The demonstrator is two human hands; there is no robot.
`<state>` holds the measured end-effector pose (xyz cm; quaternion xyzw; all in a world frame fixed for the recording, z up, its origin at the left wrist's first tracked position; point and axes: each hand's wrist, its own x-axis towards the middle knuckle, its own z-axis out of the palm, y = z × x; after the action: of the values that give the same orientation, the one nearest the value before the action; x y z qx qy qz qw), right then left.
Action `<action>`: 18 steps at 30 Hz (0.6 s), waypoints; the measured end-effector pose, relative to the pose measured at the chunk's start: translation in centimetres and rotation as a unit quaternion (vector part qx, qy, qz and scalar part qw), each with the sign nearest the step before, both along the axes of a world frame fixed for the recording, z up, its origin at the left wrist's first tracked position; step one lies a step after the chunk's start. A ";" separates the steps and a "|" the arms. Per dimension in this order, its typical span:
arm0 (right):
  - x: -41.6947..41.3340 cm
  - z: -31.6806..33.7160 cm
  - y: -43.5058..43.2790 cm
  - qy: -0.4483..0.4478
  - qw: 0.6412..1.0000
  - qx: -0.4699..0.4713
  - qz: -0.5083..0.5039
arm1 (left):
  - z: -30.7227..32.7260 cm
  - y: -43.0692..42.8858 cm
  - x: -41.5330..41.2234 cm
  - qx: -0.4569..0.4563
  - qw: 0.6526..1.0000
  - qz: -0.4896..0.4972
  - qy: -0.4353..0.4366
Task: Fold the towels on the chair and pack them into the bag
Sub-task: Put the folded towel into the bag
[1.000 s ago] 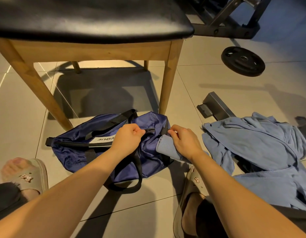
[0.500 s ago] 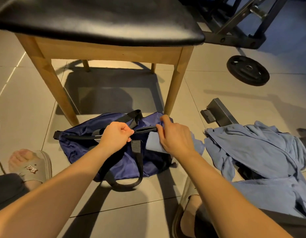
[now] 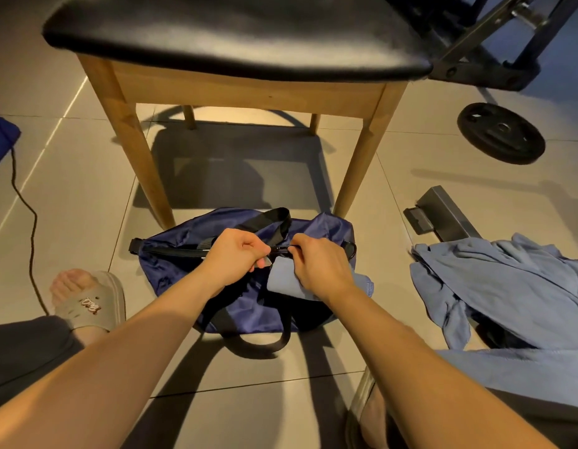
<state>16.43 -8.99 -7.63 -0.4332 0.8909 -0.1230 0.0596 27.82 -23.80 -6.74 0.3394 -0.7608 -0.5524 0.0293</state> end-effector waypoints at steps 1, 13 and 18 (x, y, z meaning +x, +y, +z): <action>-0.1 0.1 0.1 -0.013 1.000 -0.006 -0.006 | 0.1 -0.2 0.0 -0.003 1.000 0.011 -0.004; -2.2 0.5 2.6 -0.048 0.996 -0.005 -0.079 | -1.8 -5.2 3.4 -0.010 0.984 0.171 -0.044; -1.3 1.0 1.5 -0.062 0.994 -0.021 -0.085 | -1.4 -6.0 3.6 -0.011 0.982 0.185 -0.032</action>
<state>15.11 -7.53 -6.64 -0.3490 0.9161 -0.1731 0.0949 31.46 -29.84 -8.10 0.4909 -0.6915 -0.5183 0.1102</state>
